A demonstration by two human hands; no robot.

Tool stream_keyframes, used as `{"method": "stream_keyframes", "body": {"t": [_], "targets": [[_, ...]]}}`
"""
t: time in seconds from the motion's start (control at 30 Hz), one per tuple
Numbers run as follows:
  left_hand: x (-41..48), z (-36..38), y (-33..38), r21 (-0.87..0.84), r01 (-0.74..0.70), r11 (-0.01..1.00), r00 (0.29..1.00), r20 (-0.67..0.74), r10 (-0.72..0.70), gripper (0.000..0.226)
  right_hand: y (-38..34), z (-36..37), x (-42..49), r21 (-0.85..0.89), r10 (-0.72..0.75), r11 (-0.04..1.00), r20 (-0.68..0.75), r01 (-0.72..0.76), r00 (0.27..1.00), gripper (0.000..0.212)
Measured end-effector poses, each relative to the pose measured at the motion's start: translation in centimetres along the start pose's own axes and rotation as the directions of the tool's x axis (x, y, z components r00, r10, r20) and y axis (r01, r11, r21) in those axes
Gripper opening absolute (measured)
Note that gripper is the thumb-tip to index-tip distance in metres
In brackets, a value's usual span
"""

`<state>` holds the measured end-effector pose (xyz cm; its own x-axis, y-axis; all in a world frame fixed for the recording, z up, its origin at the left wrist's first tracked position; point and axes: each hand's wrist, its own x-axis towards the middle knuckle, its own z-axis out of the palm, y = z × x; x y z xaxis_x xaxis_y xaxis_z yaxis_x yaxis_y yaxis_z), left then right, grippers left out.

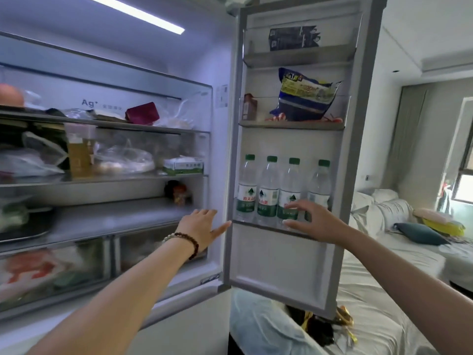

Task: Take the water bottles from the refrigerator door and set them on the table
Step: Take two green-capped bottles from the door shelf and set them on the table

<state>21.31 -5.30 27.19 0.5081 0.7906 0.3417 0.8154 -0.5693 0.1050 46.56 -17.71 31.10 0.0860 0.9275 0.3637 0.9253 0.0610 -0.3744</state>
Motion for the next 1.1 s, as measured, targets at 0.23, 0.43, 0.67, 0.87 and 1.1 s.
{"method": "stream_keyframes", "body": {"t": [0.23,0.43,0.67,0.87,1.1], "targets": [[10.4,0.9,2.1,-0.147,0.001,0.989,0.985,-0.171,-0.026,0.072,3.1,-1.9,10.6,-0.015,-0.165,0.986,-0.035,0.164,0.986,0.053],[17.8,1.6,2.1,-0.423,-0.117,0.898,0.962,-0.274,-0.004,0.073,2.7,-1.3,15.8,-0.008,-0.247,0.969,-0.117,0.247,0.962,0.052],[24.1,2.8,2.1,-0.623,-0.285,0.729,0.941,-0.328,0.088,0.08,2.5,0.4,19.6,0.066,-0.119,0.988,-0.261,0.141,0.958,0.059],[26.4,3.3,2.3,-0.813,-0.344,0.469,0.938,-0.322,0.129,0.049,1.8,2.3,21.8,0.303,0.075,0.952,-0.345,0.035,0.936,0.06],[27.5,4.0,2.2,-0.903,-0.336,0.266,0.942,-0.316,0.114,0.033,1.1,5.5,22.5,0.501,0.232,0.863,-0.513,0.068,0.826,0.046]]}}
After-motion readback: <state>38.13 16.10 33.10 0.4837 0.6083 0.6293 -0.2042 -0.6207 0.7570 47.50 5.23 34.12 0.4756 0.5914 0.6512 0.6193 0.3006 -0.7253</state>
